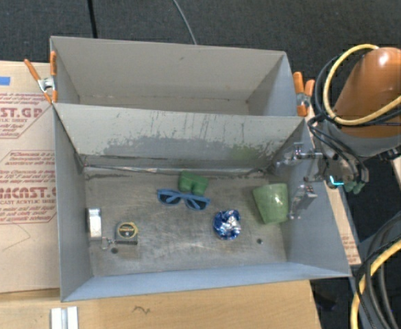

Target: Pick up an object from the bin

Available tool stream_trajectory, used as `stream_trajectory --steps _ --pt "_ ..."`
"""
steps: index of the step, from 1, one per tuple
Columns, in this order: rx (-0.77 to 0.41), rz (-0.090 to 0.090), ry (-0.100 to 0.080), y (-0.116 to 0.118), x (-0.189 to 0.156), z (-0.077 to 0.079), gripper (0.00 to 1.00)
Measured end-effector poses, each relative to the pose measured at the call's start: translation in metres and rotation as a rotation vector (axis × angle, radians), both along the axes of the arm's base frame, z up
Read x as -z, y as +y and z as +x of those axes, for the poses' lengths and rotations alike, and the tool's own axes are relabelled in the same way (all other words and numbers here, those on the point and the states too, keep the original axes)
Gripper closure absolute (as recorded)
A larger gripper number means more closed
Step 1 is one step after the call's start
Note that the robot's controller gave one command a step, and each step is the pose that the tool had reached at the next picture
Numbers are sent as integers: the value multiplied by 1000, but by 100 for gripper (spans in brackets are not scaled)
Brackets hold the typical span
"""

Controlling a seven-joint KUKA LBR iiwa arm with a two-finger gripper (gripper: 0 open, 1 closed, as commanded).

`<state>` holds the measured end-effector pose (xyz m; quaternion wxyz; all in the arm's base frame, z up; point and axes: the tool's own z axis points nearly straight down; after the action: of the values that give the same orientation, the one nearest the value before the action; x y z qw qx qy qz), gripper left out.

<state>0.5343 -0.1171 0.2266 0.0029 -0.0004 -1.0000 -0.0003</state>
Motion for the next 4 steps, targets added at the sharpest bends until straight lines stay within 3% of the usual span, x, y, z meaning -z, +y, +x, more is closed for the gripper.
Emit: stream_trajectory --steps 1,2,3,4 --pt "186 1 -1 40 101 13 0" --pt "116 0 -10 61 157 -22 0" --pt "-278 0 -11 61 130 19 0" --pt "-295 1 -13 61 156 -25 0"
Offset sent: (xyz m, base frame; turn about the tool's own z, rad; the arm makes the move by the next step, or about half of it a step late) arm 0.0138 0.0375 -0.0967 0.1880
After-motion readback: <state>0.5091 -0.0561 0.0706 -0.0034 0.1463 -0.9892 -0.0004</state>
